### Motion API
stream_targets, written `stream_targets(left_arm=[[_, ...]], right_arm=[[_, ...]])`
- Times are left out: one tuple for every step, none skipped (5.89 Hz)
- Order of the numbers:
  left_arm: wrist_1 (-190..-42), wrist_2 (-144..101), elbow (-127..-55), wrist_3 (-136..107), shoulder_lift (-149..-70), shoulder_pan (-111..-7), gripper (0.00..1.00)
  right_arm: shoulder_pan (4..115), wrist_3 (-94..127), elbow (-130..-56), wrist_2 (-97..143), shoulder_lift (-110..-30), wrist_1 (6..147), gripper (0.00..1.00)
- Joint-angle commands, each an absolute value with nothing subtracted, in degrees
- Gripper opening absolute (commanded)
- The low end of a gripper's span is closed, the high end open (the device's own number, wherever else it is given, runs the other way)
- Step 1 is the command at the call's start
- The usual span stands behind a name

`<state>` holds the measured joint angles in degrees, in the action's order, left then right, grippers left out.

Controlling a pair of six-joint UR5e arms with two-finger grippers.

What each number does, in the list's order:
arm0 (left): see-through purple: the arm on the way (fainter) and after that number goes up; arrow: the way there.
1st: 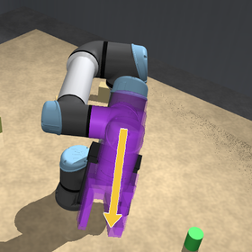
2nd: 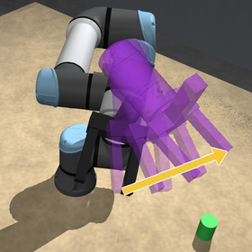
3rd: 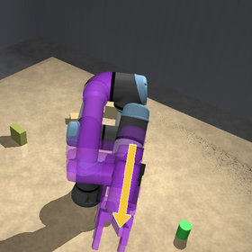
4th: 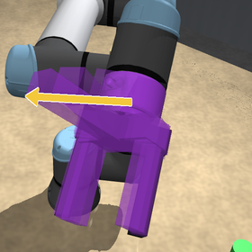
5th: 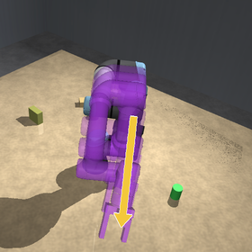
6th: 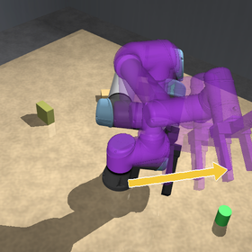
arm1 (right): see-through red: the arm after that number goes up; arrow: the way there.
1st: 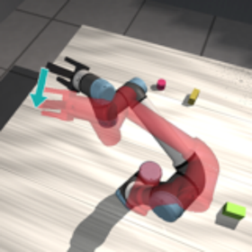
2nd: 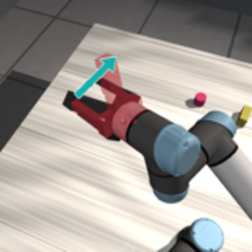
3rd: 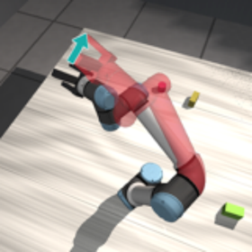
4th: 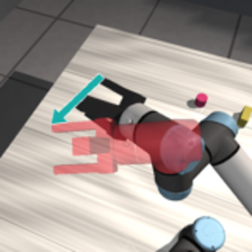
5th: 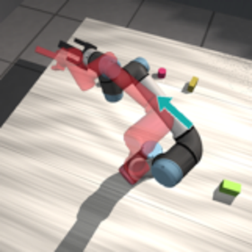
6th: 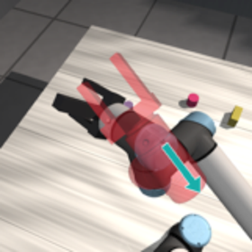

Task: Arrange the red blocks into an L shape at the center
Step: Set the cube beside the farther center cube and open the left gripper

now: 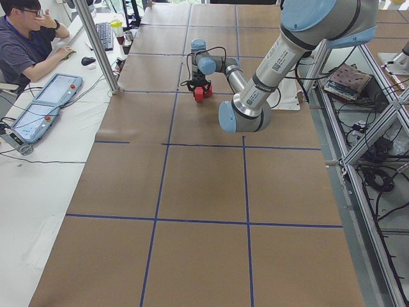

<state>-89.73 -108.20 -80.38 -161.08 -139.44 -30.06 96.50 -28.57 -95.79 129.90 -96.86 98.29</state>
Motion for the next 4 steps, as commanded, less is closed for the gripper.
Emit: stream_targets(left_arm=[[-90.70, -108.19, -80.07, -160.93, -139.31, -30.06, 0.18], [-90.70, -108.28, -80.07, -160.58, -139.31, -30.06, 0.24], [-90.70, -108.28, -80.07, -160.23, -139.31, -30.06, 0.31], [-90.62, -108.63, -80.33, -155.09, -139.22, -30.06, 0.98]], right_arm=[[96.50, -28.56, -95.80, 129.90, -96.86, 98.26, 1.00], [96.50, -28.56, -95.89, 129.90, -96.86, 98.26, 1.00], [96.50, -28.56, -95.89, 129.90, -96.86, 98.26, 1.00], [96.50, -28.56, -95.89, 129.90, -96.86, 98.26, 1.00]])
